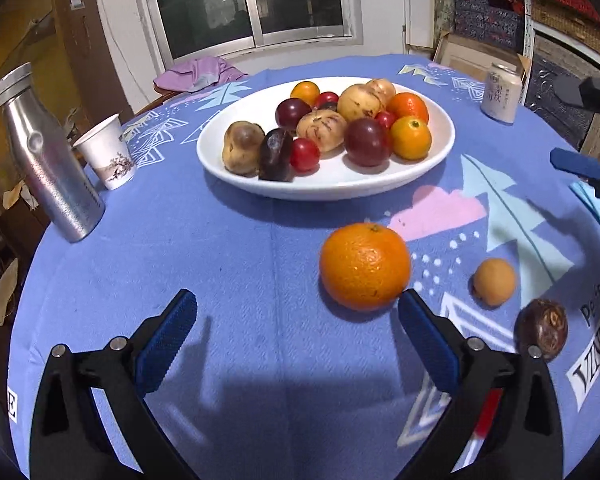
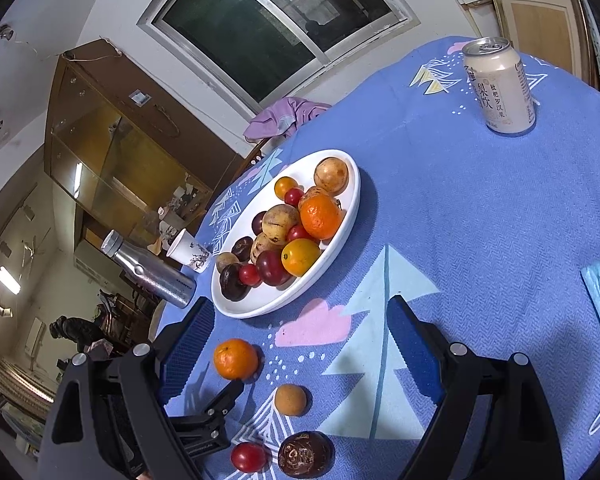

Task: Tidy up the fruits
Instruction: 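Reach the left gripper to a large orange and close on it, then grasp a small tan round fruit with right while left lifts the orange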

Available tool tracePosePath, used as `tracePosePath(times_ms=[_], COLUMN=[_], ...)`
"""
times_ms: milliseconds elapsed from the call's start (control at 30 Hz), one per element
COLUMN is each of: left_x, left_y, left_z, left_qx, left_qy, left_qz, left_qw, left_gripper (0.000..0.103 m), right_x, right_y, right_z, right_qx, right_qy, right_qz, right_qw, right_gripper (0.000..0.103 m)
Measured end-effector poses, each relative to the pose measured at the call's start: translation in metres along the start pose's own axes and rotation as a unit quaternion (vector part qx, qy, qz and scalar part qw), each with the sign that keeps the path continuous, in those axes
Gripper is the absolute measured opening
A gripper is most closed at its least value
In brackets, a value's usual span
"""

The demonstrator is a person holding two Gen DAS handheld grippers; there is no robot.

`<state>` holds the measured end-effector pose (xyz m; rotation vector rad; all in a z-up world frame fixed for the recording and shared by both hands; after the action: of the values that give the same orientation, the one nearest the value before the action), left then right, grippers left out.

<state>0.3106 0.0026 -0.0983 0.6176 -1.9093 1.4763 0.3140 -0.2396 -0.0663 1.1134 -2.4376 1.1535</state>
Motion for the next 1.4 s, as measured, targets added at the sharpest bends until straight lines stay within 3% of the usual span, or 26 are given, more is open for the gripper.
tracePosePath(times_ms=[233,433,467,567,733,767,800,867,1000,1067,1200,1300,1400], left_x=[0.002,0.003,0.003,0.001,-0.003,-0.002,-0.001,-0.001,0.001,0.001,0.002,0.002,-0.001], left_y=[-0.013,-0.008,-0.007,-0.009,-0.010,-0.010,-0.010,-0.008,-0.006,-0.003,0.002,0.002,0.003], left_z=[0.013,0.019,0.019,0.016,0.011,0.012,0.014,0.019,0.004,-0.019,-0.053,-0.061,-0.058], left_qx=[-0.015,-0.022,-0.021,-0.012,0.006,0.003,-0.003,-0.008,0.000,0.040,0.089,0.104,0.094], left_qy=[0.014,0.044,0.047,0.056,0.073,0.073,0.081,0.095,0.058,0.054,0.032,0.038,0.038], left_qz=[0.029,0.017,0.016,0.015,0.010,0.014,0.013,0.009,0.010,-0.001,-0.007,-0.007,-0.012], left_qw=[0.9994,0.9986,0.9985,0.9983,0.9972,0.9972,0.9966,0.9954,0.9983,0.9977,0.9955,0.9938,0.9948], left_gripper=[0.099,0.099,0.097,0.074,0.073,0.069,0.056,0.048,0.047,0.047,0.047,0.047,0.047], right_x=[-0.001,-0.003,-0.004,-0.005,-0.009,-0.009,-0.010,-0.012,-0.022,-0.032,-0.048,-0.056,-0.055], right_y=[0.002,0.002,0.002,0.003,0.006,0.006,0.006,0.008,0.019,0.031,0.056,0.069,0.071], right_z=[-0.004,-0.005,-0.005,-0.007,-0.009,-0.009,-0.009,-0.010,-0.023,-0.034,-0.051,-0.056,-0.055], right_qx=[0.010,0.015,0.016,0.022,0.028,0.029,0.030,0.035,0.080,0.119,0.184,0.214,0.220], right_qy=[0.004,0.005,0.005,0.005,0.011,0.011,0.012,0.011,0.010,0.008,0.013,0.025,0.034], right_qz=[-0.003,-0.006,-0.007,-0.009,-0.016,-0.017,-0.018,-0.025,-0.064,-0.099,-0.155,-0.175,-0.173], right_qw=[1.000,1.000,1.000,1.000,0.999,0.999,0.999,0.999,0.995,0.988,0.971,0.961,0.959], right_gripper=[0.089,0.089,0.089,0.089,0.089,0.089,0.089,0.089,0.088,0.082,0.053,0.047,0.045])
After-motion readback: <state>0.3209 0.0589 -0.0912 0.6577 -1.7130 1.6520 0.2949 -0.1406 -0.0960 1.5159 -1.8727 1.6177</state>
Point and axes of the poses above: each gripper's, at about its wrist camera, not at the fingertips, and x roughly against the way its jaws point, z to its right, y to its underside, the point moved 4 cm from there along -x, roughly the way its jaws point, and after that the axes turned 3 degrees about -y, right-handed, at the moved point
